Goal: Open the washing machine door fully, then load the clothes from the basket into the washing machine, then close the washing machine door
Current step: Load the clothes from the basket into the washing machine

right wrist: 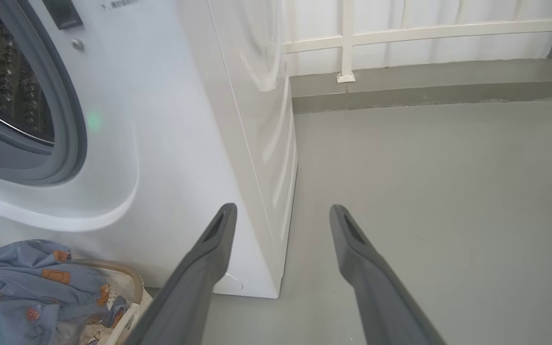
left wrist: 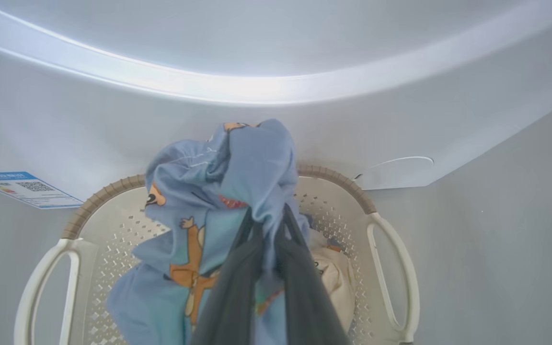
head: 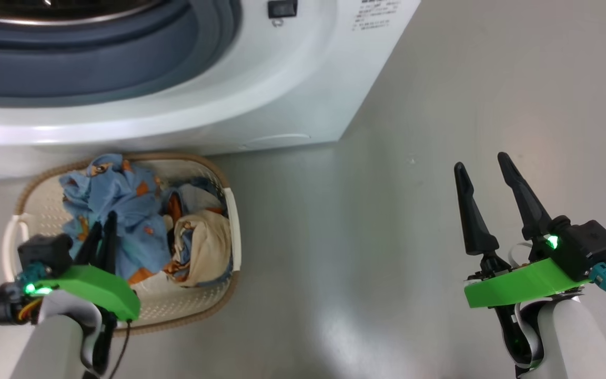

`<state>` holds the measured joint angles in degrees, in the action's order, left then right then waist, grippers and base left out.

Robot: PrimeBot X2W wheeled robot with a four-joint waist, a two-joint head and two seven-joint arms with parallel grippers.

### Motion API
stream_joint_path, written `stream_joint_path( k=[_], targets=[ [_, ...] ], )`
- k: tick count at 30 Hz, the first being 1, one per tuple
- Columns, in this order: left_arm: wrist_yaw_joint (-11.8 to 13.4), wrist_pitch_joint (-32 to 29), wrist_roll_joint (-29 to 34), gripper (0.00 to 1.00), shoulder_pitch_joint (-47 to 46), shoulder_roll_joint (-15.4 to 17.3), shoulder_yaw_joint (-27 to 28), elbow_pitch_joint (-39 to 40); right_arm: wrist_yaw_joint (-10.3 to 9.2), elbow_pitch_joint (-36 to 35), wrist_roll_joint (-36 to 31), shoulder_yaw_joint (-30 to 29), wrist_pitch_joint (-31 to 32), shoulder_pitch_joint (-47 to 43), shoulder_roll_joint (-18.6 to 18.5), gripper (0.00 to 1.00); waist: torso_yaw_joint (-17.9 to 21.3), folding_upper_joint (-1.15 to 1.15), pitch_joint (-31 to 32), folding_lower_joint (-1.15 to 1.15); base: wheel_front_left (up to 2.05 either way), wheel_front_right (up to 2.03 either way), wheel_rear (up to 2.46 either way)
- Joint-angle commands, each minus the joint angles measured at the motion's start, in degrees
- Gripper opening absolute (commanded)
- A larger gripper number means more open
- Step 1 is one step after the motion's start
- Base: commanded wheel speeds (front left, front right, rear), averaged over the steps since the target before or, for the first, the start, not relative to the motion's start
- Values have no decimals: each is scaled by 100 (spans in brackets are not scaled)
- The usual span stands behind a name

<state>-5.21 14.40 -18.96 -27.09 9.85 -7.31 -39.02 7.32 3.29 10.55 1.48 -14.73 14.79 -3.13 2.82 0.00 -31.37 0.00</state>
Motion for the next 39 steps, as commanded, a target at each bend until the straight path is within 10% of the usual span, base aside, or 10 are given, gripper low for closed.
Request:
stream_joint_path(
  k=[1,39],
  targets=[
    [55,60,40,0,171,157,208,158,17,-116,-68,124,-27,-161,25,100,-113,0,205,0,0,0,0],
    [107,60,955,0,2280,-535,987,3301,17,-63,-209,-59,-27,-957,25,100,-303,0,2090,0,0,0,0]
  ],
)
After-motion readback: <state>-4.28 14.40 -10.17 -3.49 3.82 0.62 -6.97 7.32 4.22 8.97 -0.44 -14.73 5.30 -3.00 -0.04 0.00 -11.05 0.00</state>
